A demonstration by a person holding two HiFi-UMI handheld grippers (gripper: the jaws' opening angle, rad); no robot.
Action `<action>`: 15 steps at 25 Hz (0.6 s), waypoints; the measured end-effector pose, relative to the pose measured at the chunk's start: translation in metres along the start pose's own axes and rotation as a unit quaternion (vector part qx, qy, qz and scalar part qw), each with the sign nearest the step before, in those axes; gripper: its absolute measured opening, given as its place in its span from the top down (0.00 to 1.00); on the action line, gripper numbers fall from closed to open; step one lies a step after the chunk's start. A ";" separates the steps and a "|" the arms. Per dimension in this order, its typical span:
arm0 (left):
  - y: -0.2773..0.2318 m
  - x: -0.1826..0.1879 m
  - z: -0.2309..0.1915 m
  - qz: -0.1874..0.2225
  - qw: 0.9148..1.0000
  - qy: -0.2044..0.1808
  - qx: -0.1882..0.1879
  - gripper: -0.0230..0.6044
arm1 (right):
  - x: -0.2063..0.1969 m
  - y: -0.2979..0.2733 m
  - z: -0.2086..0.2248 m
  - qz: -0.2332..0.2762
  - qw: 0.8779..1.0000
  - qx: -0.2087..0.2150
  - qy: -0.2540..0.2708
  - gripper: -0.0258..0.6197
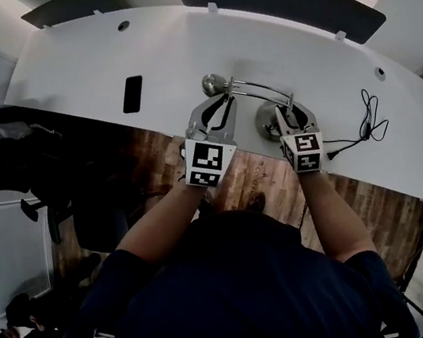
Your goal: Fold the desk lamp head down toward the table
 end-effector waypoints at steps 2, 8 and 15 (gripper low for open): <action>-0.001 -0.008 -0.003 0.007 1.000 0.029 -0.002 0.88 | 0.000 0.000 0.000 -0.002 1.000 0.000 0.002 0.75; -0.016 -0.043 -0.008 -0.038 0.998 0.048 -0.002 0.88 | 0.002 -0.001 0.002 -0.004 1.000 -0.007 0.005 0.75; -0.033 -0.079 -0.003 -0.083 0.994 0.073 -0.019 0.88 | 0.001 -0.002 0.000 -0.006 1.000 -0.006 0.001 0.75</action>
Point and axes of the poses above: the fingertips, and each gripper's own axes: y backward along the fingers, z to its right, x out of its top, the point moved 8 cm from there along y, backward along the fingers, and after that the axes turned 4 degrees about y, right-handed, at the moved point
